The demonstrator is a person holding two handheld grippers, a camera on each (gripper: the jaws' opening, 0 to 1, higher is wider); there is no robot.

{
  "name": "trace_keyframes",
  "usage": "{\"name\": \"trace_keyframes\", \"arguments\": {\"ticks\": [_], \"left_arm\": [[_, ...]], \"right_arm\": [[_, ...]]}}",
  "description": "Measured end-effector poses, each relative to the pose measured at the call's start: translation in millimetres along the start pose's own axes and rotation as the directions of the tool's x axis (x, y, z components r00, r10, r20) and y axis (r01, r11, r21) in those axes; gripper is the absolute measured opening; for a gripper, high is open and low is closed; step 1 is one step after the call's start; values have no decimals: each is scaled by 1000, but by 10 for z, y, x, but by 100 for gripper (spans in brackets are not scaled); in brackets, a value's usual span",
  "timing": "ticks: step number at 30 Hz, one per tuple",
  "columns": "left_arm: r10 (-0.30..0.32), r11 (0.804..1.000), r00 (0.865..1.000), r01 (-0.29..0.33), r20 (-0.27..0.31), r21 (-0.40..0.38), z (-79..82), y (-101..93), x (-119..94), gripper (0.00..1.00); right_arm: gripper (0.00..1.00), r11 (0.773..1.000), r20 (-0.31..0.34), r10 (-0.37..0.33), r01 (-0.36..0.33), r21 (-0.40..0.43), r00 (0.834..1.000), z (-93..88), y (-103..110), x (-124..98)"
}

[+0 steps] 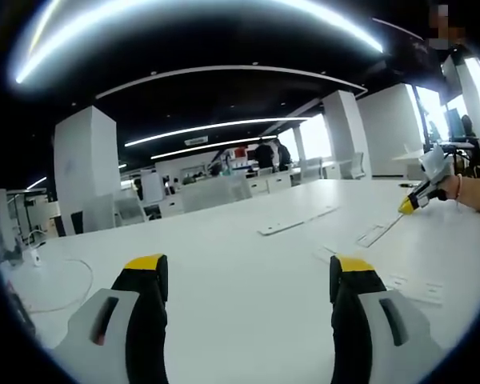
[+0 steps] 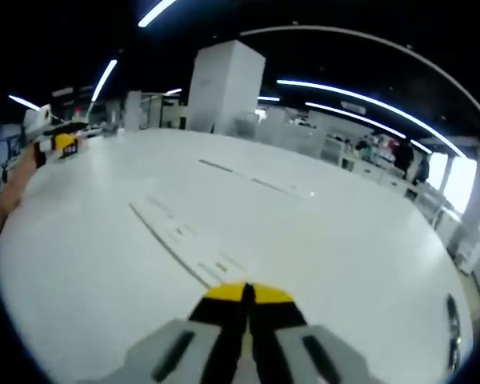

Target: Locate the socket holder cover, grip the socket holder cover, clip it into the socket holder slot.

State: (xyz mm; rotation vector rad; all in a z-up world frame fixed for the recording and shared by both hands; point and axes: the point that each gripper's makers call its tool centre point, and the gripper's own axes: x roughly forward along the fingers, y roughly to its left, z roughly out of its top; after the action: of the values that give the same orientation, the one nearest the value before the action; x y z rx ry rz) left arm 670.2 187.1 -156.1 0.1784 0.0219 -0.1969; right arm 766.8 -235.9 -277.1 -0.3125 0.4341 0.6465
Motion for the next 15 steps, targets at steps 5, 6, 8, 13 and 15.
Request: {"name": "trace_keyframes", "arguments": {"ticks": [5,6,8,13,15], "left_arm": [[-1,1000,1000,1,1,1,3,-4,-2,82],[-1,1000,1000,1,1,2,1,-8,-5,82],[-1,1000,1000,1,1,2,-3,-16,-10,82],[-1,1000,1000,1,2,2,-2,-18,-12,82],[-2,1000,1000,2,0,2,-5,-21,-12,82]], "right_arm": [[4,1000,2,3,-3,1,1000,14,-18,0],[4,1000,3,4,-4,1,1000,15,-12,-1],[4,1000,5,7,-7,2,1000,19,-1,-2],[4,1000,6,8,-8,3,1000,26,-20,0],[4,1000,7,9,-9,5,1000,30,-22,1]]}}
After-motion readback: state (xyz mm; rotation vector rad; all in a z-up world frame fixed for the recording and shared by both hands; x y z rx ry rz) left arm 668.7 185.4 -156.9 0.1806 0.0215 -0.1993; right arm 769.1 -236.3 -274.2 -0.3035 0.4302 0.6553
